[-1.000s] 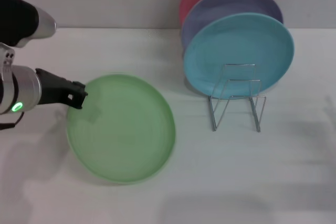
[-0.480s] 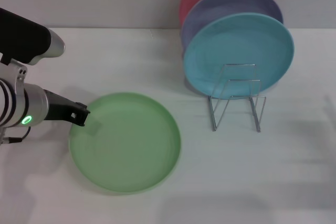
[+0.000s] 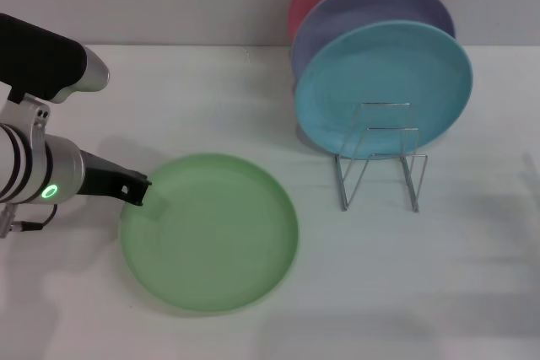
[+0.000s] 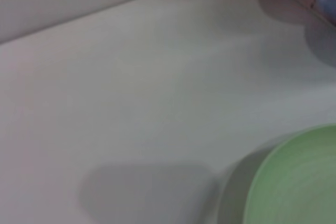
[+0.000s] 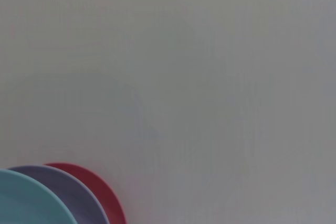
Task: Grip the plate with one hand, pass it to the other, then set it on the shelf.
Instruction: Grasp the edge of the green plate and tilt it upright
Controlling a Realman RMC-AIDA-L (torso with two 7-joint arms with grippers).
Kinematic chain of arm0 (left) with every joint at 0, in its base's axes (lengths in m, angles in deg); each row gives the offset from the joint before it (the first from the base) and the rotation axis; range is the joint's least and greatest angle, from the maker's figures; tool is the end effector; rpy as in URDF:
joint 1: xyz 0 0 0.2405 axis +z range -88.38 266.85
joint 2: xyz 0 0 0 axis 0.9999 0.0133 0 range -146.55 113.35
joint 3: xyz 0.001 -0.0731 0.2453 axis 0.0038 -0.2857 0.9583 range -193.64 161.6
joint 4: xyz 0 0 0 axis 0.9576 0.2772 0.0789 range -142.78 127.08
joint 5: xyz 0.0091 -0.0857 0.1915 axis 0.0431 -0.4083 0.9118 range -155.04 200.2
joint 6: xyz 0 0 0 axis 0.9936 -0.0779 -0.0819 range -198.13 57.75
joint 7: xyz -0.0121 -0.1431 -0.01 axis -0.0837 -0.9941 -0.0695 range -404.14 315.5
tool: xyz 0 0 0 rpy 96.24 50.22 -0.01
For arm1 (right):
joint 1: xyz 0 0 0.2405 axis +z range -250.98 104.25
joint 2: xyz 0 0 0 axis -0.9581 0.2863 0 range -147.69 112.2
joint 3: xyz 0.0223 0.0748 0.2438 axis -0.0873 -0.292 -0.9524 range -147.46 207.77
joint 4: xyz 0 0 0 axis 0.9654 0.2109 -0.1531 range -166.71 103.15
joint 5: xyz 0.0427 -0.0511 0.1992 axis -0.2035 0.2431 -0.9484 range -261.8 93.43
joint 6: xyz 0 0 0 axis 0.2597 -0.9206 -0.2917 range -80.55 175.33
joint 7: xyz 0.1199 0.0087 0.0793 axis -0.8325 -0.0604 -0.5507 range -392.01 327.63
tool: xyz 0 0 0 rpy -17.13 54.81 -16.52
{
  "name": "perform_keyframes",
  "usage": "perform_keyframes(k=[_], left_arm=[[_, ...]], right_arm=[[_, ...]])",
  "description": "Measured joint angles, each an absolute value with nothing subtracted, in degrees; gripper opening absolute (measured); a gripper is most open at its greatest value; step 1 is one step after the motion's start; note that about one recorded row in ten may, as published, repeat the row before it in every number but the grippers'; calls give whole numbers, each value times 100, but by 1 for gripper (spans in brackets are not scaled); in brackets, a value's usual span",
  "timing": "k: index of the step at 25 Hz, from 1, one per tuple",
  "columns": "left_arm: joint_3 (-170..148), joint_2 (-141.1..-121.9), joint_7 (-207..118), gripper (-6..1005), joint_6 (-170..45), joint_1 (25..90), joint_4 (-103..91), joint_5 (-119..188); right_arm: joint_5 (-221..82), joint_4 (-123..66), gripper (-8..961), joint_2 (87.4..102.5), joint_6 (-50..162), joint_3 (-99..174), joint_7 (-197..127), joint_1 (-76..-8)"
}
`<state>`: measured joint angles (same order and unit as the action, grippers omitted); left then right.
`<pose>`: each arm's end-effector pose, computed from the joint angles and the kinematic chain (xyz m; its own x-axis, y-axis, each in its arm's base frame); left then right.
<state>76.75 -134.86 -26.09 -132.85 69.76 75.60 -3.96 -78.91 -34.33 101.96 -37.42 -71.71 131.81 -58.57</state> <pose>-0.2159 0.3503 -0.0109 0.7126 0.6957 0.0906 0.5770 -0.5077 -0.6397 0.3668 0.2541 0.0224 0.6789 0.1658 -0.7152 -0.7167 -0.0617 -0.6947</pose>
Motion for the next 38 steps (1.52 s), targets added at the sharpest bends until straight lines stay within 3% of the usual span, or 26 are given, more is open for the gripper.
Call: perform_keyframes(k=[4, 15, 20, 38], left_arm=[[7641, -13490, -2610, 7, -13382, 6781, 7269, -404], [7647, -13499, -2619, 155, -13446, 6730, 7210, -406], [7652, -13499, -2621, 344, -13547, 6725, 7213, -405], [7643, -13499, -2628, 379, -13563, 6651, 6978, -391]], right_arm=[[-7891, -3433, 826, 10190, -3742, -7171, 13181, -5851], [-7892, -3433, 826, 10187, -3742, -7170, 13182, -5880], [-7892, -3433, 825, 10187, -3742, -7171, 13182, -5887], [-7892, -3433, 826, 10187, -3743, -7170, 13182, -5877]])
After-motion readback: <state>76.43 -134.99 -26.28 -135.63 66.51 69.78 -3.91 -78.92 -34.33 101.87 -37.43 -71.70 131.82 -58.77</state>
